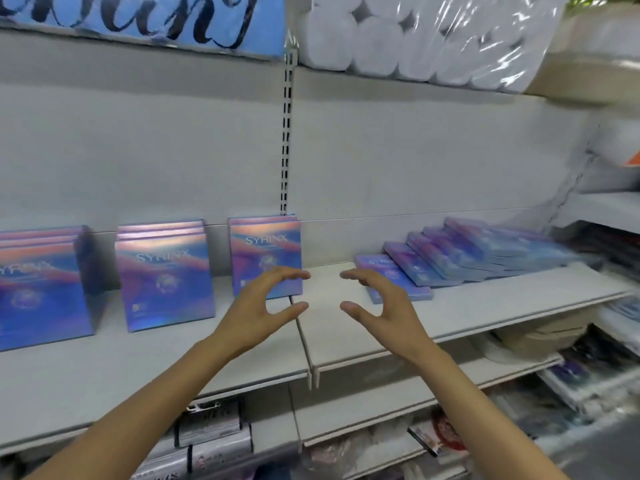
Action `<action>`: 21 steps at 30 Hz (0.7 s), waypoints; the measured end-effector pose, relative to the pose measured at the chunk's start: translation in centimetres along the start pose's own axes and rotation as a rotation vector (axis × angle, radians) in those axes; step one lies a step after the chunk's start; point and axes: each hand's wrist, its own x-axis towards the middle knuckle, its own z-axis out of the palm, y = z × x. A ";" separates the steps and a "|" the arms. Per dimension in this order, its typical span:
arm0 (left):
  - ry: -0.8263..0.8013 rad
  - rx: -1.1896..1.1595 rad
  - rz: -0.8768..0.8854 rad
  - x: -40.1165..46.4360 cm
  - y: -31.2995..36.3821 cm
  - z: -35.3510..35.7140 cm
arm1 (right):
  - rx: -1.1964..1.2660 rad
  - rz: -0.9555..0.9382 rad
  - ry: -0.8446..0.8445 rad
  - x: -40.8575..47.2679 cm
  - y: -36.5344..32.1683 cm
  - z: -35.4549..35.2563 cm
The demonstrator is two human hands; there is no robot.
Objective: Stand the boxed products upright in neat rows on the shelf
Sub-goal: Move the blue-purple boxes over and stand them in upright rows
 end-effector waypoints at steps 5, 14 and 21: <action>0.011 -0.012 -0.016 2.8 4.0 6.9 | -0.003 0.044 -0.037 -1.8 4.5 -6.3; 0.014 -0.076 -0.031 7.2 7.6 15.7 | -0.021 0.063 -0.017 -3.0 12.2 -14.0; -0.038 -0.073 -0.206 10.4 4.0 18.8 | -0.091 0.183 -0.101 -0.2 17.3 -14.5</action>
